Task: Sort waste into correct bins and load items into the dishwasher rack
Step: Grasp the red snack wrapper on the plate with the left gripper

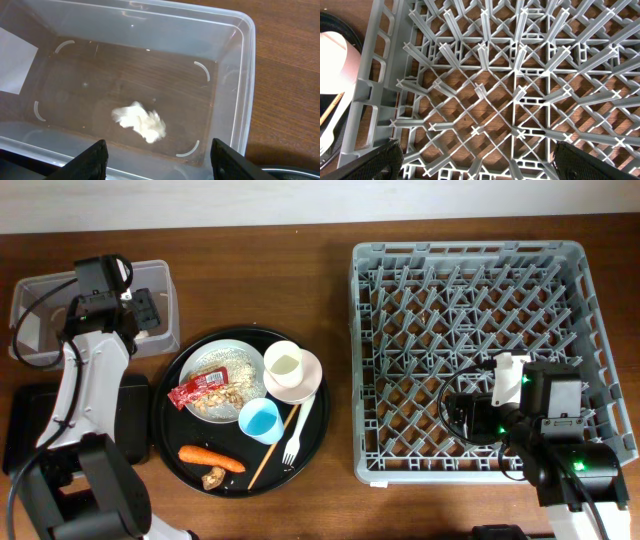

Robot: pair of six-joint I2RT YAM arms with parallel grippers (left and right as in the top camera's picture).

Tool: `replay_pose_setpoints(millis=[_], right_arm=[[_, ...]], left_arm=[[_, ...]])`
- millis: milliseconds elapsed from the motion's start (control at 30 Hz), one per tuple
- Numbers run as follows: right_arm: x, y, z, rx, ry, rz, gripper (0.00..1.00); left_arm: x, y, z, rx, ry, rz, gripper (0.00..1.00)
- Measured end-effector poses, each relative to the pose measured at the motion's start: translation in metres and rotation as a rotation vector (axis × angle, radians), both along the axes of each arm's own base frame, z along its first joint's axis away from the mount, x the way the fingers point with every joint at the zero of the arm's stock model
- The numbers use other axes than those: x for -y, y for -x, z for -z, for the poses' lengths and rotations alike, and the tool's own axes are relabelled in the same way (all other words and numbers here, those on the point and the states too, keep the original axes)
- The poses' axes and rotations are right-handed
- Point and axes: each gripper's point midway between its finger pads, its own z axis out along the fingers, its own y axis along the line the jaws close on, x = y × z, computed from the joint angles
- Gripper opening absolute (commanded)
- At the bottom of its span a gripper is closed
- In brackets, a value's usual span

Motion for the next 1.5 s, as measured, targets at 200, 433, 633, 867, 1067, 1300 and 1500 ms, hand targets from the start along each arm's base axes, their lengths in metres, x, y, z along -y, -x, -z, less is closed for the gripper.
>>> replay_pose_setpoints(millis=[200, 433, 633, 867, 1067, 1300, 1500], right_arm=[[0.0, 0.0, 0.0, 0.001, 0.0, 0.0, 0.99], [0.0, 0.0, -0.001, 0.001, 0.0, 0.0, 0.99], [0.0, 0.0, -0.001, 0.002, 0.0, 0.0, 0.99], [0.0, 0.0, -0.001, 0.002, 0.0, 0.0, 0.99], [0.0, 0.001, 0.0, -0.002, 0.0, 0.0, 0.99], [0.0, 0.001, 0.0, -0.005, 0.0, 0.0, 0.99], [0.0, 0.001, 0.0, -0.005, 0.0, 0.0, 0.99]], left_arm=[[0.001, 0.002, 0.002, -0.009, 0.004, 0.002, 0.63], [0.055, 0.042, 0.008, -0.162, 0.15, 0.13, 0.64], [0.131, 0.08, 0.003, -0.287, 0.191, 0.309, 0.7], [0.148, 0.107, 0.053, -0.454, 0.125, 0.345, 0.7], [0.144, 0.107, 0.088, -0.54, 0.113, 0.33, 0.7], [0.143, 0.113, 0.108, -0.61, 0.118, 0.325, 0.61], [0.143, 0.114, 0.109, -0.618, 0.115, 0.333, 0.33]])
